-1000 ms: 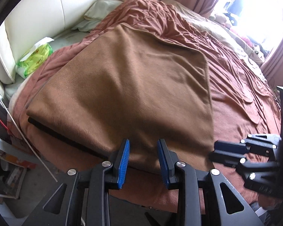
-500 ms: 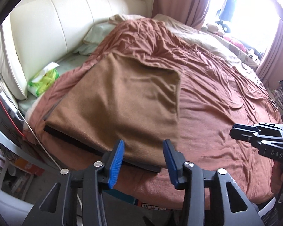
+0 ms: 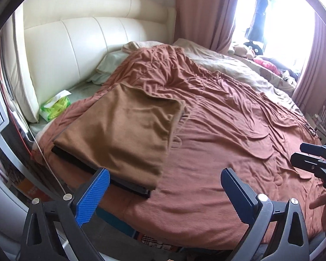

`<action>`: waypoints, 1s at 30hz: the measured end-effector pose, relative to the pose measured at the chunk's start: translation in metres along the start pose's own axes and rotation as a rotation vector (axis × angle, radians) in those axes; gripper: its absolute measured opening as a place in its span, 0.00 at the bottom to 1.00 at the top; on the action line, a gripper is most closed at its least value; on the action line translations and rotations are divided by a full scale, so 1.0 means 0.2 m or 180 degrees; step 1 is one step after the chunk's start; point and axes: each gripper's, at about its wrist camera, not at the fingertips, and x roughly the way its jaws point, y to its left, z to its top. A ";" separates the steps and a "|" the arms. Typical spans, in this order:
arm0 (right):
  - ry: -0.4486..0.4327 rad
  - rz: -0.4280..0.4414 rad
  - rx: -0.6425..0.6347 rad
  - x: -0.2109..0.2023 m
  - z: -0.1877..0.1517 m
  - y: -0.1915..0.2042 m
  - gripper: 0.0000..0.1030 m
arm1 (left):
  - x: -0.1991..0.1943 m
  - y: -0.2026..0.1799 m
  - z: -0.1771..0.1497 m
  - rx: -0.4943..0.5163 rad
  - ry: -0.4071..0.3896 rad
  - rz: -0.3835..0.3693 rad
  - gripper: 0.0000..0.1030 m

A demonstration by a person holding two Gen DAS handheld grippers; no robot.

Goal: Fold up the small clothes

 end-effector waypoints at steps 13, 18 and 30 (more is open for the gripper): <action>-0.0227 -0.0172 0.0055 -0.43 -0.28 -0.10 1.00 | -0.32 -0.24 -0.12 0.0120 -0.0260 -0.0096 1.00; -0.0318 -0.0256 0.0022 -0.62 -0.39 -0.16 1.00 | -0.44 -0.33 -0.19 0.0265 -0.0328 -0.0070 1.00; -0.0649 -0.0486 0.0155 -1.01 -0.71 -0.25 1.00 | -0.74 -0.49 -0.35 0.0438 -0.0537 -0.0245 1.00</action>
